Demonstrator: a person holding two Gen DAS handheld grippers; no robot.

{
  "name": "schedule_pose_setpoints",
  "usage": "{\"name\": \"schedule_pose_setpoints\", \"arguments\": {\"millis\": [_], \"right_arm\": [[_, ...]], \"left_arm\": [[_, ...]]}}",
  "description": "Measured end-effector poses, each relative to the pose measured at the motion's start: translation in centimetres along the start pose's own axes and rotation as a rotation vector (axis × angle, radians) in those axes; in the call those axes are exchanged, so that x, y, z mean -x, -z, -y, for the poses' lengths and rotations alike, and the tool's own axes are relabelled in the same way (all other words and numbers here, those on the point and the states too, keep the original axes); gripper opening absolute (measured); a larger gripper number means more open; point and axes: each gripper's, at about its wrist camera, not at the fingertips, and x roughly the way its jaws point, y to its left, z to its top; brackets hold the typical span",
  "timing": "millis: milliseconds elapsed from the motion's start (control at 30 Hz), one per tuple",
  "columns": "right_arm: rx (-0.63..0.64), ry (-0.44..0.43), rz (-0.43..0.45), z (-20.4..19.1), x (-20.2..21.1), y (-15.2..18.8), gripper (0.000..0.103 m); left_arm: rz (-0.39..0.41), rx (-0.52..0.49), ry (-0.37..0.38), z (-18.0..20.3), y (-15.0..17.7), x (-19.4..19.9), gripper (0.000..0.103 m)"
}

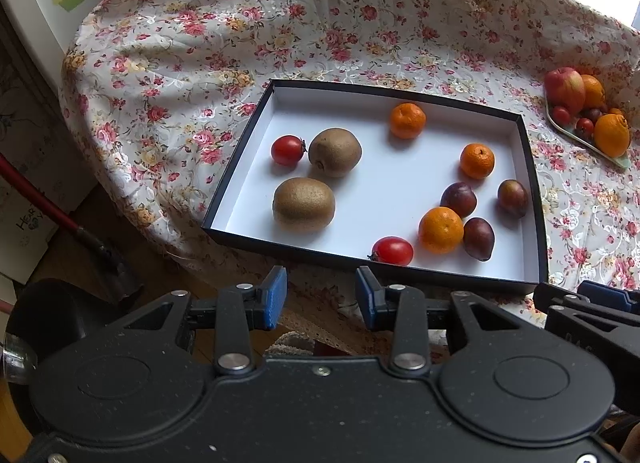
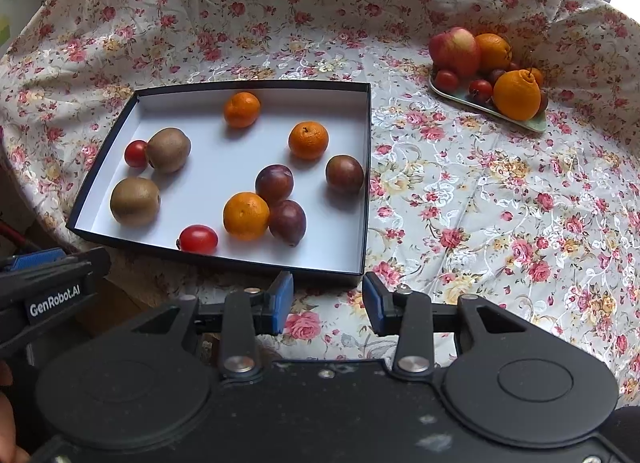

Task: Organize fruits

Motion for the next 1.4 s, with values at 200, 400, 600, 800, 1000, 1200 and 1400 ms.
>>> {"name": "schedule_pose_setpoints", "arguments": {"millis": [200,400,600,800,1000,1200,1400], "right_arm": [[0.004,-0.002,-0.005,-0.03,-0.15,0.03,0.042],[0.007,-0.007,-0.006,-0.06,-0.18,-0.03,0.042],[0.015,-0.008,-0.006,-0.29,-0.18,-0.04,0.042],[0.020,-0.008,-0.005,-0.33,-0.11,0.06,0.042],[0.020,-0.008,-0.004,-0.34,-0.10,0.04,0.042],[0.022,-0.008,-0.004,-0.39,-0.14,0.07,0.042],[0.023,-0.007,-0.003,-0.46,-0.15,0.13,0.042]], "left_arm": [[-0.003,0.006,0.003,-0.17,-0.03,-0.04,0.046],[-0.002,0.003,0.006,-0.14,-0.02,-0.03,0.046],[-0.003,0.003,0.009,-0.20,-0.03,-0.01,0.046],[-0.002,0.003,0.010,-0.19,-0.03,0.02,0.046],[0.000,0.003,0.012,-0.22,-0.05,0.04,0.046],[0.000,0.001,0.013,-0.19,-0.05,0.04,0.046],[0.000,-0.001,0.012,-0.16,-0.04,0.05,0.046]]}}
